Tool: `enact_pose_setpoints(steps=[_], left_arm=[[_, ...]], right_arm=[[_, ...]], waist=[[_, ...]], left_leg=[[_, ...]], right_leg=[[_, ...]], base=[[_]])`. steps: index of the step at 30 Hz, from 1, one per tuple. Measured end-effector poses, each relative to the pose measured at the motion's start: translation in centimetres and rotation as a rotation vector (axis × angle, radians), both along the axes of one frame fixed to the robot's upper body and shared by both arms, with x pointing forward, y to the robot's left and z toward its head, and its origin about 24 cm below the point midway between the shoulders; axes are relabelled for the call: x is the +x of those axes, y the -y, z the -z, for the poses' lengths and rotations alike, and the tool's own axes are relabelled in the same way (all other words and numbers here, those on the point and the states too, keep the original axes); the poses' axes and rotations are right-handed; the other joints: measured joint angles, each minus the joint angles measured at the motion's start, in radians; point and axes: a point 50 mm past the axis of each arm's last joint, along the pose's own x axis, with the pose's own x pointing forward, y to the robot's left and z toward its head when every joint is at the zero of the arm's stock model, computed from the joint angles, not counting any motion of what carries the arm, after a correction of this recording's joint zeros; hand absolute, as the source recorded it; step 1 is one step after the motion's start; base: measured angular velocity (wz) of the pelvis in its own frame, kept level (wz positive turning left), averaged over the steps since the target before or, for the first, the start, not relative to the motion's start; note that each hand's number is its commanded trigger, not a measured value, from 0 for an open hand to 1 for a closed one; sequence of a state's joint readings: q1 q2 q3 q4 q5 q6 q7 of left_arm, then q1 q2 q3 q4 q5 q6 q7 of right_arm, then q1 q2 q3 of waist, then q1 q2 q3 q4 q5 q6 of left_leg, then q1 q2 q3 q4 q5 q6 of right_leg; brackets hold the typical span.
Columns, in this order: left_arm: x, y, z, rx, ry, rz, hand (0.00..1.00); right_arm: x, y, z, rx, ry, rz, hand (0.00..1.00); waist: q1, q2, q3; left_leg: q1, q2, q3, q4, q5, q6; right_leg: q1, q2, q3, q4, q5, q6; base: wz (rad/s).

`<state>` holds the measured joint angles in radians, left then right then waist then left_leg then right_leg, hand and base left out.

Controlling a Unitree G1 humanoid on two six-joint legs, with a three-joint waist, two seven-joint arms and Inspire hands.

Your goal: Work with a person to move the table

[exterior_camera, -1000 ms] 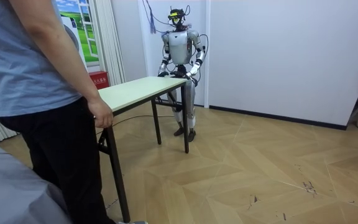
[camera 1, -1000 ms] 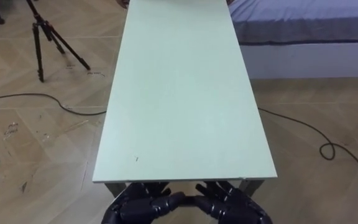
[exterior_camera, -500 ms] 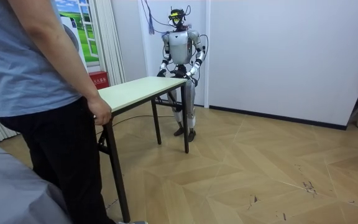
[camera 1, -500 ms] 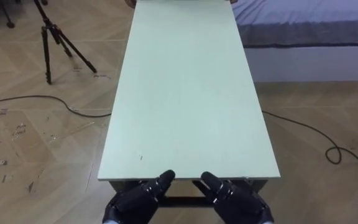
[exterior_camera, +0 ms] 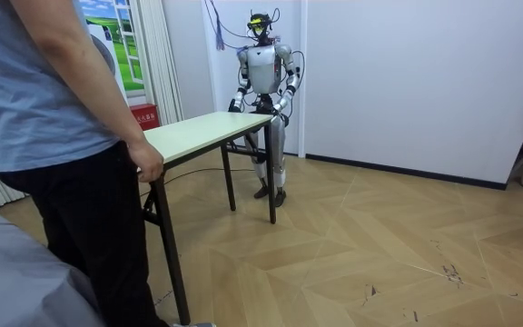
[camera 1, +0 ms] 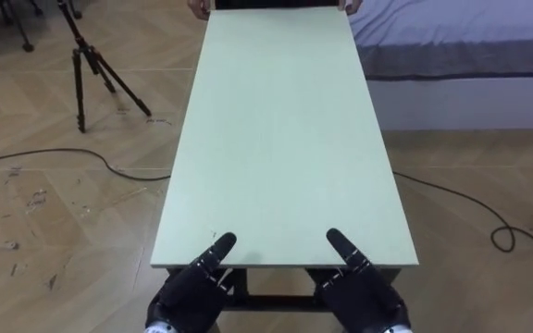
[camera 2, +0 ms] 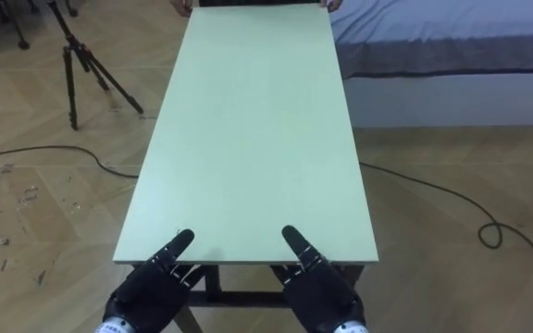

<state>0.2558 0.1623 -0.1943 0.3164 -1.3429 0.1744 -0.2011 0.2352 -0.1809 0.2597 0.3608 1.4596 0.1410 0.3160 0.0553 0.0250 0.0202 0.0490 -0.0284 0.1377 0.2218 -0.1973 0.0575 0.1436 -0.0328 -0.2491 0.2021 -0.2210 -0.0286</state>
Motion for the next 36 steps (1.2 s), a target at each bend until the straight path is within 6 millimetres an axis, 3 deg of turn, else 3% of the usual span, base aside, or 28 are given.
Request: enact_pose_setpoints(steps=[12,27,36], left_arm=[[0.2,0.5,0.2,0.013,-0.072,-0.029,0.00],[0.3,0.8,0.5,0.040,-0.151,-0.044,0.00],[0.3,0.6,0.4,0.037,-0.148,-0.048,0.00]], right_arm=[[0.7,0.0,-0.2,0.081,-0.048,0.125,0.00],[1.0,-0.4,-0.3,0.081,-0.094,0.145,0.00],[1.2,-0.5,-0.4,0.079,-0.095,0.142,0.00]], waist=[[0.000,0.008,-0.0013],[-0.012,0.013,-0.0125],[-0.022,0.001,-0.0081]], left_leg=[[0.003,0.000,0.001,-0.002,0.001,-0.001],[0.010,0.000,0.006,-0.009,0.001,-0.001],[0.006,0.000,0.010,0.001,0.001,-0.001]], right_leg=[[-0.001,0.001,0.001,0.000,0.000,0.000],[-0.005,0.000,0.004,0.000,0.000,0.000],[-0.007,-0.001,0.003,-0.004,0.000,0.000]], base=[[0.00],[0.00],[0.00]])
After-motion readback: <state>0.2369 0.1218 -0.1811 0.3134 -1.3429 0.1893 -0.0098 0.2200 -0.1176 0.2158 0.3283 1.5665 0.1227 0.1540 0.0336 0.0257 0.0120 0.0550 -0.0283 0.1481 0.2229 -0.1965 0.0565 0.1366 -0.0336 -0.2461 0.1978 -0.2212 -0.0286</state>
